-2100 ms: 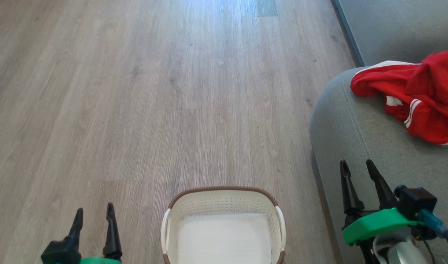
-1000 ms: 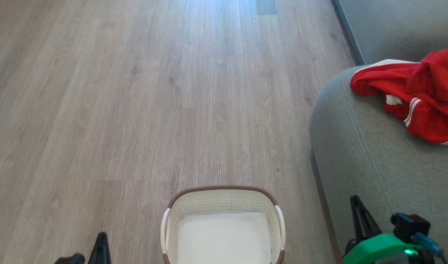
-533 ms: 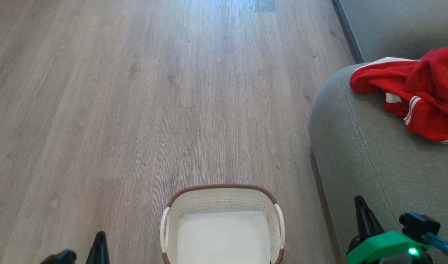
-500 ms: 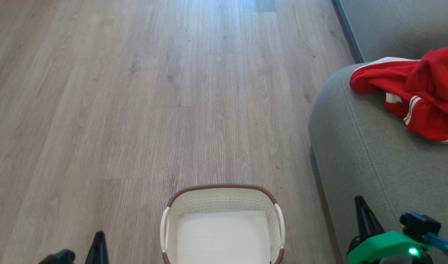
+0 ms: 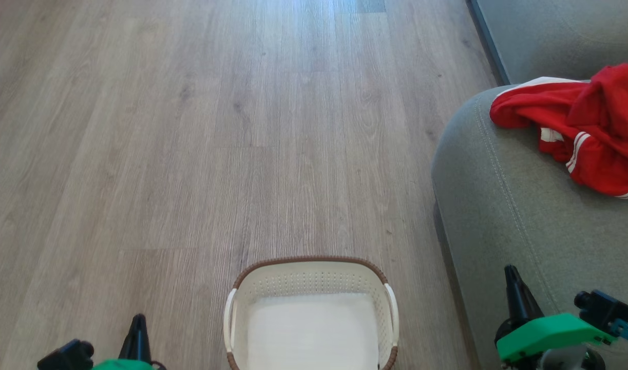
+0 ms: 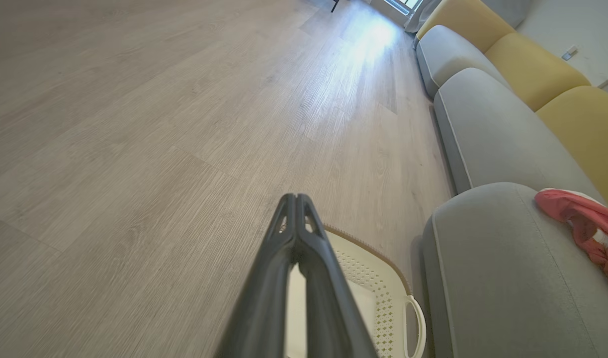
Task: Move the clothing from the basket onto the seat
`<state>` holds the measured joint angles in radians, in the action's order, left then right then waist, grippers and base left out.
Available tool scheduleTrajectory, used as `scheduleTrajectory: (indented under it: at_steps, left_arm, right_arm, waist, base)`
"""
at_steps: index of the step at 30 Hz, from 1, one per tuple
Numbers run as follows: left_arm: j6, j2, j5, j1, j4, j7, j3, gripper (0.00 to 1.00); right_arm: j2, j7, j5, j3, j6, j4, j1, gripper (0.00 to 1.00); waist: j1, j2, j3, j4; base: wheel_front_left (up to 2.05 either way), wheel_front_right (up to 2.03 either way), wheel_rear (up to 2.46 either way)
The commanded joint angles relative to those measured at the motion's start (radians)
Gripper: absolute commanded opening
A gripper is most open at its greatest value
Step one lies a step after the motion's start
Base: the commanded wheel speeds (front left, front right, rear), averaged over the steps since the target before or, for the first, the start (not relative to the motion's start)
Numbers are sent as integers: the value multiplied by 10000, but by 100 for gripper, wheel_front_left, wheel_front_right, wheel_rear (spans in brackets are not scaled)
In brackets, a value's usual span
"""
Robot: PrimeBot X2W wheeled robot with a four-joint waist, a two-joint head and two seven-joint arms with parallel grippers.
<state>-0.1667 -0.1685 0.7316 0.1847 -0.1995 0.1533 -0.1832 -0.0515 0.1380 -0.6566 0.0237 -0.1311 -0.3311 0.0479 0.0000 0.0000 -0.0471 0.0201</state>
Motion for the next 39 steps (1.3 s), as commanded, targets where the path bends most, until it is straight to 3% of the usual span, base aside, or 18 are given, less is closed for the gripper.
scheduleTrajectory:
  at_steps: [1,39]
  left_arm:
    - [90,-10,250,-602,246,-50,255,0]
    - [1311,429,3930,-1574,-41,-1083,1313,0]
  right_arm:
    - [1,-61,-280,5,1,351,-523,0]
    - [6,-1098,-4189,384,2,568,-961,0]
  waist:
    - [0,0,7,-3]
    - [0,0,217,-87]
  base:
    - [0,0,0]
    - [0,0,0]
